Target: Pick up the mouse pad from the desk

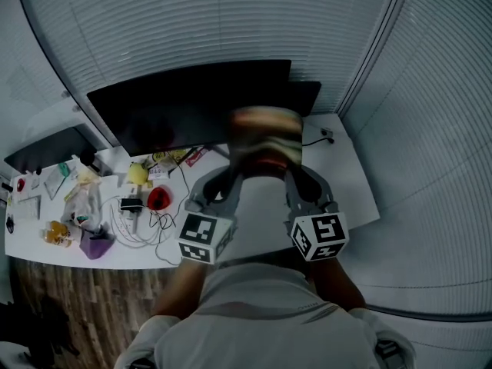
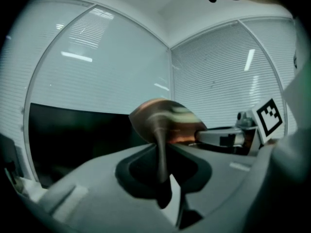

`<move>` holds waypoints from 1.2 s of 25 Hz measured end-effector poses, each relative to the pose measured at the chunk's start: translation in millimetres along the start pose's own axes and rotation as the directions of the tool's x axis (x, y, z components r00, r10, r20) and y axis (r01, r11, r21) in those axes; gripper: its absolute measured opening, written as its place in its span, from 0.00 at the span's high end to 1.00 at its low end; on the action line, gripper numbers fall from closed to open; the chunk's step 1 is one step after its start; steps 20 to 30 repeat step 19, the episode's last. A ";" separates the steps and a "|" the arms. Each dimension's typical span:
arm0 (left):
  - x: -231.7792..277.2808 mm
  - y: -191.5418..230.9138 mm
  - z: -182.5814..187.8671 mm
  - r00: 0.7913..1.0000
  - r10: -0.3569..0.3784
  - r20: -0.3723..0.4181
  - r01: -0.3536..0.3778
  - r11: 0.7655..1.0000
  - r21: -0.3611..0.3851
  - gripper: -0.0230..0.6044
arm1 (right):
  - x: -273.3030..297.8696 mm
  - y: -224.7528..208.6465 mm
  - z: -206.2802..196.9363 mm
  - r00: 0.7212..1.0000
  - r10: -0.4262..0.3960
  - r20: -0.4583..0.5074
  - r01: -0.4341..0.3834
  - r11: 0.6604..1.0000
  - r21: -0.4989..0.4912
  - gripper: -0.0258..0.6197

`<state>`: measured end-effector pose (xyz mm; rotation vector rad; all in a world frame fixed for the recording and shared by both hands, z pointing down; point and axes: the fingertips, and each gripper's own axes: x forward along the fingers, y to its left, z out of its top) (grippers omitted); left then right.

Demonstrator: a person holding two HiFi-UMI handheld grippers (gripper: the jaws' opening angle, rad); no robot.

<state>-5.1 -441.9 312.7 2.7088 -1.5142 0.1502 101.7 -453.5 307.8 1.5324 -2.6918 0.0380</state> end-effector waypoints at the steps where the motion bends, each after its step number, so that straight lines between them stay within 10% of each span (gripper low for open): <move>1: 0.7 1.7 0.2 1.000 0.002 0.001 -0.002 1.000 -0.006 0.88 | 1.6 0.1 1.1 1.000 0.004 0.003 -0.004 1.000 -0.003 0.91; 30: 3.7 6.3 -0.1 0.999 0.036 0.003 -0.036 0.999 -0.021 0.88 | 9.2 -3.4 -3.2 0.999 0.048 -0.010 -0.048 0.999 0.011 0.91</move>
